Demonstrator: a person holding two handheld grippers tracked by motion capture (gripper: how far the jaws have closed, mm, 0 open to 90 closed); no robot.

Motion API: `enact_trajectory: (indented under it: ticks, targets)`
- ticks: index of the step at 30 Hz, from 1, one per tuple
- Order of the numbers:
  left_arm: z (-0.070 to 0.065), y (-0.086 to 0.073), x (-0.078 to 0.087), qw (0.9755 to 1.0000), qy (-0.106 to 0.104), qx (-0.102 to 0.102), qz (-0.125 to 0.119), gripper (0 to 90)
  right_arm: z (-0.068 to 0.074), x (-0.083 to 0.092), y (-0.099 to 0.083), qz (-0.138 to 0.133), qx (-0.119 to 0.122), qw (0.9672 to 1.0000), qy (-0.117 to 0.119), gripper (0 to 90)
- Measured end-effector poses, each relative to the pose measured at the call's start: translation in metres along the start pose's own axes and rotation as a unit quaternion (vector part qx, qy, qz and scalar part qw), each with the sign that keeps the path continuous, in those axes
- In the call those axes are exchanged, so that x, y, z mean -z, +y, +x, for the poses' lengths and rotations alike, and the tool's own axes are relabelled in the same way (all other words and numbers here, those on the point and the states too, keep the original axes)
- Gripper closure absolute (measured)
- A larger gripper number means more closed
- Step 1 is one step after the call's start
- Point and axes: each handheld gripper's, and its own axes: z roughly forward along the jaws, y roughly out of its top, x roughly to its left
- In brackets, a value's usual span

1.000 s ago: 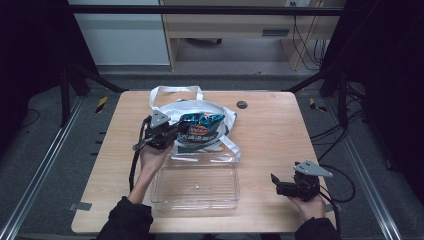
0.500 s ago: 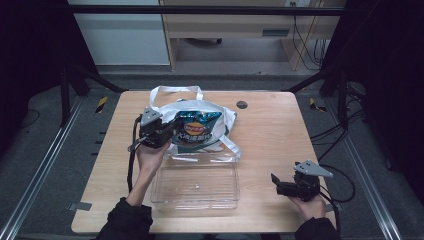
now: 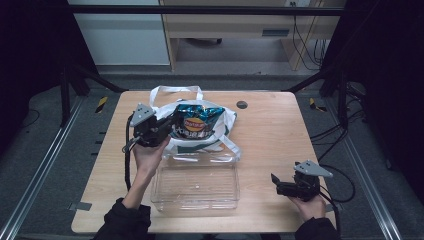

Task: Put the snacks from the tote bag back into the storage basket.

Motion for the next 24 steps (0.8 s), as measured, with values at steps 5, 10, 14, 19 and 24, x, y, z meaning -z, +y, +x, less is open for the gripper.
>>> enact_trajectory:
  ticks: [5,10,14,19,24]
  targets:
    - [-0.007,0.01,0.01,0.9998,-0.005,-0.005,-0.017,89.6,0.0,0.0,0.0,0.0,-0.001,1.0,0.001,4.2]
    - [-0.013,0.017,0.019,0.9996,-0.009,-0.009,-0.026,89.6,0.0,0.0,0.0,0.0,-0.002,1.0,0.001,4.2]
    - [-0.017,0.018,0.029,0.9993,-0.015,-0.008,-0.033,89.6,0.0,0.001,0.0,-0.001,-0.003,1.0,0.001,4.2]
    - [-0.02,0.016,0.039,0.999,-0.023,-0.006,-0.038,89.6,0.001,0.001,0.0,-0.001,-0.004,1.0,0.001,4.3]
    - [-0.024,0.012,0.048,0.9986,-0.034,-0.007,-0.04,89.6,0.0,0.001,0.0,-0.001,-0.002,1.0,0.001,4.3]
